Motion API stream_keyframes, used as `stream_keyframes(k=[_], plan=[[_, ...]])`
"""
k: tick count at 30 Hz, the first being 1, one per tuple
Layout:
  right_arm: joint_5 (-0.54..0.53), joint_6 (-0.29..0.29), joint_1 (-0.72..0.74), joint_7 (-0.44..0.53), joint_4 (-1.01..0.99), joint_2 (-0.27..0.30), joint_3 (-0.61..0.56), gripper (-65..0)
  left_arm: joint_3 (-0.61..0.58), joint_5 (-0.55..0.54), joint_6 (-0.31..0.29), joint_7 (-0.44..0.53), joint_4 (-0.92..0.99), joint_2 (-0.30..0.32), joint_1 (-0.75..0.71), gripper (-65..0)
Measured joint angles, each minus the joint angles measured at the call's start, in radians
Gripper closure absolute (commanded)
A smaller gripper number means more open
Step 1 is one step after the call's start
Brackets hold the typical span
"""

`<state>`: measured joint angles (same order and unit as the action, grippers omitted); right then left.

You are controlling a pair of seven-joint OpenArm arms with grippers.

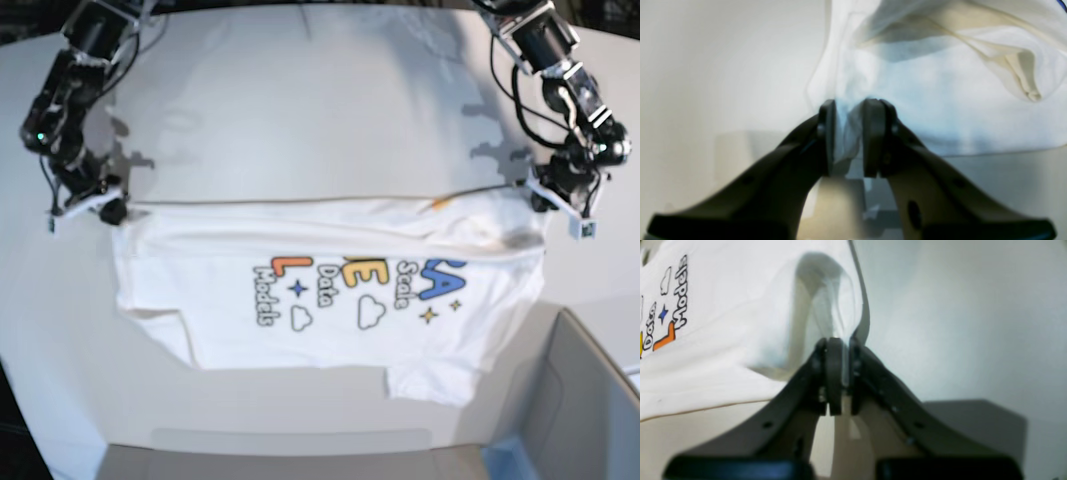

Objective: Layout the t-shirt on the table in an organized manner, then fold the t-shirt properly
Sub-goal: 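Hold the shirt's collar edge with both grippers and drag it away from the hem, then keep dragging the collar edge with both grippers to straighten the shirt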

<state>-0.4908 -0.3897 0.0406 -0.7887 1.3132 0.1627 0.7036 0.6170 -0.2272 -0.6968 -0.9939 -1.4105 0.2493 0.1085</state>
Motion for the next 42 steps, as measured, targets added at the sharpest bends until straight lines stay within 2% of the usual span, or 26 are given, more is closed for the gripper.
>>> stream_keyframes(k=[5, 10, 15, 20, 23, 27, 30, 35, 39, 42], plan=[[0.076, 0.000, 0.039, -0.001, 0.000, 0.000, 0.000, 0.0, 0.000, 0.000, 0.000, 0.000, 0.000, 0.000, 0.000, -12.2], [0.076, 0.000, 0.042, -0.002, 0.001, 0.004, 0.045, 0.0, 0.000, -0.001, 0.000, 0.000, 0.000, 0.000, 0.000, -12.2], [0.077, 0.000, 0.040, 0.003, 0.000, 0.045, 0.060, 0.0, 0.000, 0.000, 0.000, -0.003, 0.000, 0.012, 0.000, -12.2], [0.077, 0.000, 0.020, 0.004, 0.003, 0.039, 0.055, 0.0, 0.003, 0.002, 0.000, -0.005, -0.002, 0.036, -0.004, -12.2], [0.078, 0.000, -0.005, 0.002, 0.004, 0.039, 0.052, 0.0, 0.004, 0.000, 0.000, -0.073, -0.002, 0.031, -0.008, -12.2], [0.077, 0.000, -0.008, 0.003, 0.004, 0.038, 0.052, 0.0, 0.004, -0.001, 0.000, -0.081, -0.003, 0.033, -0.018, -12.6], [0.076, 0.000, -0.010, 0.004, 0.004, 0.038, 0.052, 0.0, 0.004, 0.001, 0.000, -0.121, -0.068, 0.029, -0.042, -17.1], [0.076, 0.000, -0.011, 0.004, 0.002, 0.039, 0.052, 0.0, 0.132, -0.011, -0.004, -0.273, -0.257, 0.031, -0.005, -33.2], [0.076, 0.000, -0.011, 0.004, 0.002, 0.036, 0.051, 0.0, 0.149, 0.007, 0.000, -0.342, -0.280, 0.034, 0.010, -34.1], [0.076, 0.000, -0.011, 0.006, 0.002, 0.036, 0.052, -3.3, 0.066, 0.000, 0.000, -0.333, -0.249, -0.002, -0.012, -34.1]])
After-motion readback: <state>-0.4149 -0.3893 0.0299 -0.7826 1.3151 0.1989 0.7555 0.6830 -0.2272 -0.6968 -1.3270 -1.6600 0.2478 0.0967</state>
